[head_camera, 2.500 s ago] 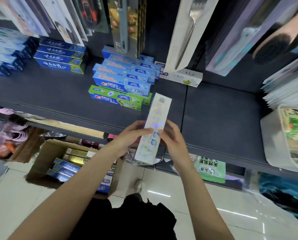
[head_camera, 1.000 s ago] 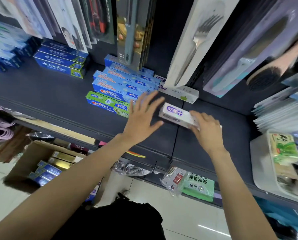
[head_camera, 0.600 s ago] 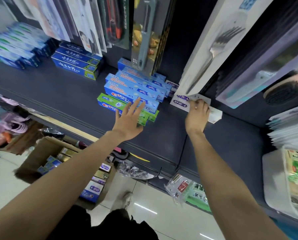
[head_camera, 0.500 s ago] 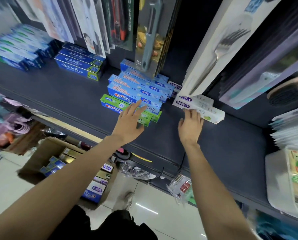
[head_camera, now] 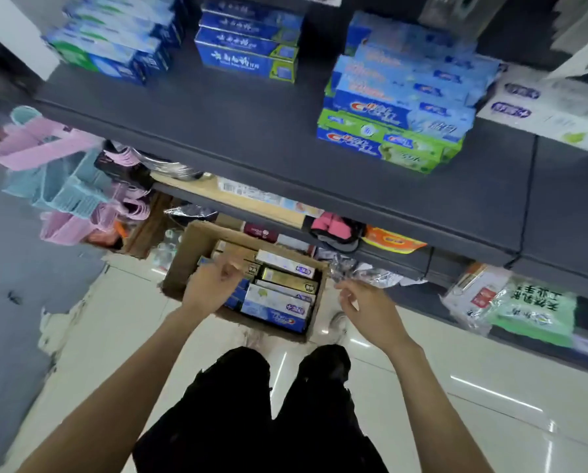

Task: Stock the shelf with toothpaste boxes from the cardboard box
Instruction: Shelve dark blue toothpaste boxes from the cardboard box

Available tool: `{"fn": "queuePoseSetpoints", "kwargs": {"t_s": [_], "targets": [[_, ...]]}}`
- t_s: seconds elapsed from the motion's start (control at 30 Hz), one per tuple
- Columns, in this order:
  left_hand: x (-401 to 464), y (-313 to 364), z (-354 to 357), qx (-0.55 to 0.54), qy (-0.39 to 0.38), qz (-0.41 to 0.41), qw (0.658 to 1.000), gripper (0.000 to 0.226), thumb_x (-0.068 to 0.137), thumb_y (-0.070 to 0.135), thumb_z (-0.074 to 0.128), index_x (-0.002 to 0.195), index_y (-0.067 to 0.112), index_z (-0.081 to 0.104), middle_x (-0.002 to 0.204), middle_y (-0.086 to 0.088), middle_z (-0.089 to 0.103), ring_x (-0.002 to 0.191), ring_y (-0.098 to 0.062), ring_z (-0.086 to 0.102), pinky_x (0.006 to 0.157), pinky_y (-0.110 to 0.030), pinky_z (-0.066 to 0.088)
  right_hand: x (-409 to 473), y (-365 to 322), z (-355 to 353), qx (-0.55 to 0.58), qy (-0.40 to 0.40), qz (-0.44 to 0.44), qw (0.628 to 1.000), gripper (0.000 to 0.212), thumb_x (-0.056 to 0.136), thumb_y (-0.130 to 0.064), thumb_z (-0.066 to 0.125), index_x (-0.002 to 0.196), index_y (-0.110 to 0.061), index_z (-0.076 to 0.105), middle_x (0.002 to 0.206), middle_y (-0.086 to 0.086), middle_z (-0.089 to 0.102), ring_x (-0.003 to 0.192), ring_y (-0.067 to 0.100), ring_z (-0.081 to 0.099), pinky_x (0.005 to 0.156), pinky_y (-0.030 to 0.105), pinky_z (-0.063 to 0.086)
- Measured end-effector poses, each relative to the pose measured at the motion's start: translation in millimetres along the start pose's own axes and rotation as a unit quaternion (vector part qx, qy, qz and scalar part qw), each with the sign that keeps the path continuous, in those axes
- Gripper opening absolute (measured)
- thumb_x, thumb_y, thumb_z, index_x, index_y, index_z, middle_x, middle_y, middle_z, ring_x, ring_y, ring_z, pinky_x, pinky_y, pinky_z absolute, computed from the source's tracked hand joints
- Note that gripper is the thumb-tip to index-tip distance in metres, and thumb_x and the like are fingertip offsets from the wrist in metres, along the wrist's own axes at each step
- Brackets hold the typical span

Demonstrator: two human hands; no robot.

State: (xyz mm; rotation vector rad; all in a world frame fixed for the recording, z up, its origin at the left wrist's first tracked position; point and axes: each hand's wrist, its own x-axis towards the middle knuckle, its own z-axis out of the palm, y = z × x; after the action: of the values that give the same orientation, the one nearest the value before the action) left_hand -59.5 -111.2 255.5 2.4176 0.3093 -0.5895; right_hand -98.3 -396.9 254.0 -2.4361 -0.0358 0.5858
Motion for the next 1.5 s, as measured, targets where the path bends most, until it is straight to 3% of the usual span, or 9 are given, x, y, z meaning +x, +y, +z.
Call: {"fn": "queuePoseSetpoints", "kwargs": {"t_s": [0.1, 0.33, 0.43, 0.7, 0.9, 1.03, 1.13, 1.37, 1.5], "targets": [[18.9, -72.6, -10.0, 0.033, -0.08, -0.031, 0.996, 0.028, 0.088, 0.023, 0.061, 0.116, 0.02, 0.06, 0.102, -0.001, 0.07, 0.097, -0.018, 0.065, 0.088, -0.033, 0.048, 23.0, -25.3, 61.3, -0.012, -0.023, 0.039, 0.999, 0.028, 0.093, -0.02, 0.052, 0.119, -0.023, 0.059, 0.113, 0.0, 0.065, 0.101, 0.022, 0.061, 0.077, 0.031, 0.046], [91.7, -184.7, 14.7, 0.074, -0.088, 0.052, 0.992, 0.031, 0.086, 0.022, 0.063, 0.117, 0.023, 0.06, 0.11, 0.008, 0.066, 0.102, -0.009, 0.061, 0.077, -0.01, 0.044, 110.4, -29.8, 208.8, -0.145, -0.099, 0.088, 0.981, 0.05, 0.091, -0.03, 0.057, 0.137, -0.025, 0.041, 0.134, 0.002, 0.049, 0.123, 0.024, 0.046, 0.094, 0.035, 0.042], [126.4, -206.1, 48.2, 0.085, -0.121, 0.074, 0.986, 0.039, 0.087, 0.024, 0.061, 0.125, 0.022, 0.055, 0.121, 0.004, 0.062, 0.111, -0.015, 0.057, 0.091, -0.031, 0.049, 146.8, -9.1, 252.1, -0.183, -0.134, 0.1, 0.969, 0.056, 0.09, -0.033, 0.059, 0.14, -0.02, 0.037, 0.136, 0.006, 0.047, 0.124, 0.025, 0.046, 0.098, 0.037, 0.042], [189.2, -233.8, 139.5, 0.166, -0.209, 0.12, 0.956, 0.054, 0.088, 0.03, 0.061, 0.138, 0.022, 0.041, 0.136, -0.002, 0.049, 0.126, -0.021, 0.045, 0.102, -0.039, 0.041, 188.6, 58.0, 326.0, -0.232, -0.219, 0.139, 0.937, 0.079, 0.077, -0.042, 0.072, 0.14, -0.017, 0.032, 0.14, 0.012, 0.037, 0.13, 0.031, 0.036, 0.099, 0.045, 0.037], [200.4, -232.2, 169.0, 0.143, -0.203, 0.122, 0.961, 0.05, 0.089, 0.03, 0.06, 0.136, 0.022, 0.042, 0.135, -0.003, 0.05, 0.124, -0.023, 0.047, 0.099, -0.042, 0.044, 188.7, 63.6, 325.3, -0.2, -0.17, 0.135, 0.955, 0.083, 0.074, -0.045, 0.075, 0.137, -0.018, 0.029, 0.134, 0.01, 0.042, 0.123, 0.028, 0.043, 0.093, 0.042, 0.042], [204.4, -225.9, 179.1, 0.147, -0.134, 0.127, 0.972, 0.047, 0.091, 0.033, 0.057, 0.133, 0.019, 0.043, 0.127, -0.003, 0.056, 0.114, -0.024, 0.055, 0.089, -0.039, 0.05, 169.5, 56.3, 285.4, -0.082, -0.016, 0.21, 0.974, 0.071, 0.077, -0.049, 0.07, 0.126, -0.018, 0.031, 0.12, 0.009, 0.06, 0.102, 0.03, 0.062, 0.079, 0.037, 0.049], [209.7, -219.6, 196.9, 0.245, -0.177, 0.145, 0.942, 0.057, 0.09, 0.039, 0.057, 0.139, 0.017, 0.036, 0.134, -0.008, 0.049, 0.122, -0.028, 0.048, 0.096, -0.04, 0.044, 144.4, 54.0, 256.1, -0.063, 0.058, 0.223, 0.971, 0.068, 0.078, -0.052, 0.069, 0.126, -0.022, 0.031, 0.12, 0.005, 0.061, 0.097, 0.028, 0.064, 0.074, 0.035, 0.05], [215.5, -199.2, 244.3, 0.227, -0.232, 0.034, 0.945, 0.079, 0.081, 0.041, 0.07, 0.139, 0.006, 0.029, 0.131, -0.015, 0.051, 0.123, -0.031, 0.046, 0.093, -0.039, 0.045, 124.8, 61.5, 250.1, -0.012, 0.112, 0.241, 0.964, 0.067, 0.075, -0.054, 0.069, 0.123, -0.018, 0.038, 0.121, 0.005, 0.062, 0.095, 0.027, 0.063, 0.073, 0.034, 0.049], [213.7, -202.1, 256.6, 0.083, -0.184, -0.043, 0.978, 0.078, 0.071, 0.019, 0.079, 0.137, 0.008, 0.037, 0.13, -0.012, 0.054, 0.119, -0.026, 0.052, 0.09, -0.031, 0.045, 124.1, 62.6, 256.0, 0.014, 0.118, 0.239, 0.964, 0.067, 0.076, -0.053, 0.069, 0.124, -0.017, 0.038, 0.123, 0.004, 0.06, 0.097, 0.024, 0.062, 0.072, 0.028, 0.043]]}}
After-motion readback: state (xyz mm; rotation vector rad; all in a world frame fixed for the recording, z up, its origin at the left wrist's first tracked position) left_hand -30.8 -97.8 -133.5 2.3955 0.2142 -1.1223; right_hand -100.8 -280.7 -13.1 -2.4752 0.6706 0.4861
